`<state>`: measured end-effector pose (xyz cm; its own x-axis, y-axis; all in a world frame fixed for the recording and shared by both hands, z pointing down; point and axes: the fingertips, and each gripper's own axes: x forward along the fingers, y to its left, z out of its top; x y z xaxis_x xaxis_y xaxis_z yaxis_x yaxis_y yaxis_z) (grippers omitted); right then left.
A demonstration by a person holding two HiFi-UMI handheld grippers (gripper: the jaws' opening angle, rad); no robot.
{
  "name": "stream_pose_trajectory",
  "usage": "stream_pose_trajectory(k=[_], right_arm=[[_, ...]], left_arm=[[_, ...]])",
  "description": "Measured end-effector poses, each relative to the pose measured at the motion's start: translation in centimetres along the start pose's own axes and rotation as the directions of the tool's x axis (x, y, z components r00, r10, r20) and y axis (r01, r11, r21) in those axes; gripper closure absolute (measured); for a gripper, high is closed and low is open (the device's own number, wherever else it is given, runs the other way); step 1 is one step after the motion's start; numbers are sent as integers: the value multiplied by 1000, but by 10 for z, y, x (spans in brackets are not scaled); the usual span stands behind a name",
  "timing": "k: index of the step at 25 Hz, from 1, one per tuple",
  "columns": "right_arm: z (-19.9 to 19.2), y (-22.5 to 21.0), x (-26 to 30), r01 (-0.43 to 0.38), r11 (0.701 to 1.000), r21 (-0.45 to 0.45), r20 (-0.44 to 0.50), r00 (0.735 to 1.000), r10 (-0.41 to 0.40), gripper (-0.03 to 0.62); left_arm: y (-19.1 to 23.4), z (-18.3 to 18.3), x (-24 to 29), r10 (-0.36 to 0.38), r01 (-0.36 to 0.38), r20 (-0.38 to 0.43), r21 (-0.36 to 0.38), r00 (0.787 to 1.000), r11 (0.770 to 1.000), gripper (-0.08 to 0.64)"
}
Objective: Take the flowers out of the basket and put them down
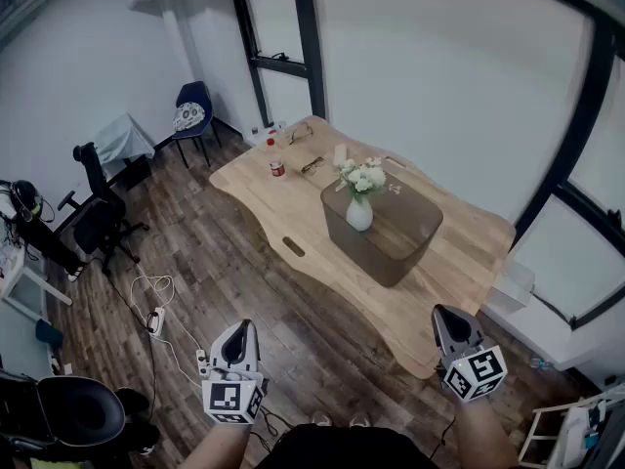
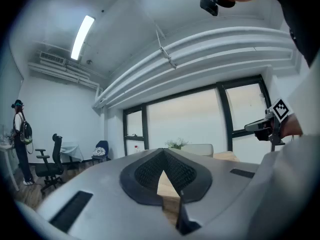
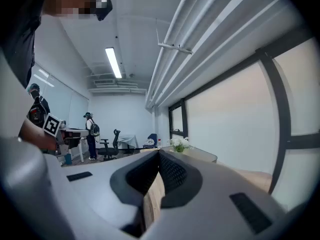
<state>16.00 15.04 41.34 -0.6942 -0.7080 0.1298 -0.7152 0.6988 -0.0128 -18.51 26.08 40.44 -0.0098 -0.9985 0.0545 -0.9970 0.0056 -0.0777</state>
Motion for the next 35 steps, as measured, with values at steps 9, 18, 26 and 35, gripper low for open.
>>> stream_pose_trajectory(k=[9,18,26,35], right_arm=[[-3,-3,3,-8,1000,0,-4,1000,8,571],[-15,-18,2,-37,998,47,-14,999,38,569],[-31,-37,9,-34,996,77,-3,999,34,569],[-22,-69,33,63,995,81,12,998,-64,569]], left_arm=[[-7,1,7,-2,2,-5,7,1000,1000,555],[-29,2,21,0,0,-8,15,1000,1000,555],[-45,-20,31,-1,1,-36,16,999,1000,555],[-54,-17,113,-128,128,12,6,992,992,555]])
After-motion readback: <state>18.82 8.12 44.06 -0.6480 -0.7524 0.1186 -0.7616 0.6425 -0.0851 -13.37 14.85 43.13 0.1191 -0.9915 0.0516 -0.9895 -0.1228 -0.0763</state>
